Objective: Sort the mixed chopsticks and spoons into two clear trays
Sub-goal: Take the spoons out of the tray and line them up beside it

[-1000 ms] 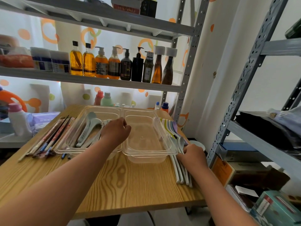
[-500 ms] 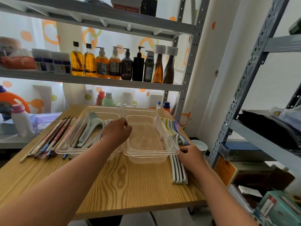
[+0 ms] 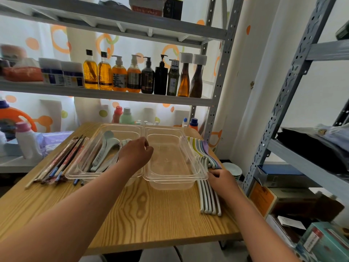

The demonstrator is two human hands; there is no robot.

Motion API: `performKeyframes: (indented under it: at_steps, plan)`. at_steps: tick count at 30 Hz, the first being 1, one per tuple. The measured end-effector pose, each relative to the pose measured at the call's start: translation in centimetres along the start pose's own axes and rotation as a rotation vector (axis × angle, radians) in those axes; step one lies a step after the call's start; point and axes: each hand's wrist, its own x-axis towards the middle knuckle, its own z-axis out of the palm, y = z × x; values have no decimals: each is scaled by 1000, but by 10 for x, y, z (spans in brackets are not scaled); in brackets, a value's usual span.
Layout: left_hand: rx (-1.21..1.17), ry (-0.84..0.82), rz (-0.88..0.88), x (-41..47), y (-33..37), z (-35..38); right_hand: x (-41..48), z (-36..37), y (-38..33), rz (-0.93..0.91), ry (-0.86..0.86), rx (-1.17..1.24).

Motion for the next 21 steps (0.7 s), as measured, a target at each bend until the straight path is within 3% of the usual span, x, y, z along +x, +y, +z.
performKeyframes:
  at_steps: [6,13,21]
  plan:
    - [8,-15,-9,1,1,-3,-4,-6,-5,-22,117,76]
    - [-20,-118,-2,9,-4,-16,-7,-7,-34,-190,208,113]
    - [24,1,-114,9,-45,-53,-8,27,-93,-386,143,159]
